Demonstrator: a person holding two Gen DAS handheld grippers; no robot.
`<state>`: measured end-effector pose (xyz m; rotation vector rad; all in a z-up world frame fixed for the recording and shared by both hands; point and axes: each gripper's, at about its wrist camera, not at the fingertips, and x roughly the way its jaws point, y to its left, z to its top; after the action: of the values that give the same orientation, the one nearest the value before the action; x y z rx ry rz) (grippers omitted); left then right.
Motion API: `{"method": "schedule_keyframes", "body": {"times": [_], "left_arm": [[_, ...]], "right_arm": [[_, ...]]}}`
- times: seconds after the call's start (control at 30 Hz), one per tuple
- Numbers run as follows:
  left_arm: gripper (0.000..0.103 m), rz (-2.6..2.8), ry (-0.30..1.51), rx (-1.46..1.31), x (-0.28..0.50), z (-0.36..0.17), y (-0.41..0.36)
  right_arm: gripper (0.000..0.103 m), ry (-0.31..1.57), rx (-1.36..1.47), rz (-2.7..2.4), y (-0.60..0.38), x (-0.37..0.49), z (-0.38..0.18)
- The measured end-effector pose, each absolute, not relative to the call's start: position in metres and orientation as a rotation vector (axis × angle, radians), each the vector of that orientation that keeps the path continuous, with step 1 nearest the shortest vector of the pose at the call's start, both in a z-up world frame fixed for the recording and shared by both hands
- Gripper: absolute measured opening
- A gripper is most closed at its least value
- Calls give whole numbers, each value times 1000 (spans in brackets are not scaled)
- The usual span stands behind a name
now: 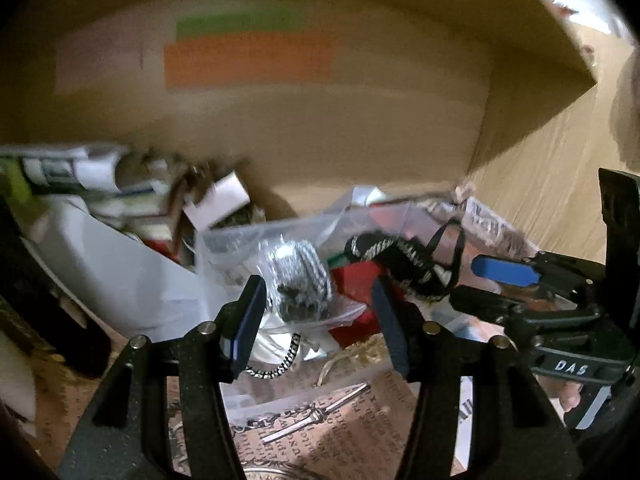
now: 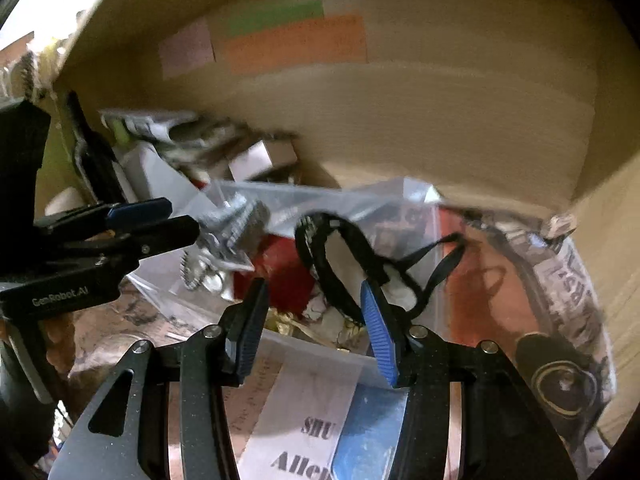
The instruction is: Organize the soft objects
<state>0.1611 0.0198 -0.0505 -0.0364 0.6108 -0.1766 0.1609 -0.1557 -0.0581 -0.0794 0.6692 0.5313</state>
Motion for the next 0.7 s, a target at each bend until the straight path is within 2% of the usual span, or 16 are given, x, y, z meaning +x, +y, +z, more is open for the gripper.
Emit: {"method": "schedule_keyframes", "body": {"times": [0.2, 0.33, 0.43, 0.47, 0.53, 0.57, 0.67, 0.7], "left_arm": [[55, -148, 477, -37, 124, -16, 20], [59, -136, 394, -36, 98, 3, 21], [61, -139, 357, -41, 83, 11, 21], [63, -140, 348, -44, 79, 13, 21], [79, -132, 325, -46, 71, 16, 20], [82, -124, 309, -41, 65, 17, 20], [88, -111, 276, -31, 51, 23, 17], [94, -111, 271, -35, 48, 24, 17]], "right_arm": [[45, 510, -47, 537, -166, 128, -15], [59, 400, -30, 534, -172, 104, 10], [65, 340, -20, 533, -175, 90, 21], [69, 327, -16, 532, -176, 87, 24], [76, 303, -10, 529, -178, 80, 27], [81, 293, -8, 526, -179, 77, 27], [86, 273, -3, 520, -181, 70, 29], [87, 271, -1, 520, -180, 68, 30]]}}
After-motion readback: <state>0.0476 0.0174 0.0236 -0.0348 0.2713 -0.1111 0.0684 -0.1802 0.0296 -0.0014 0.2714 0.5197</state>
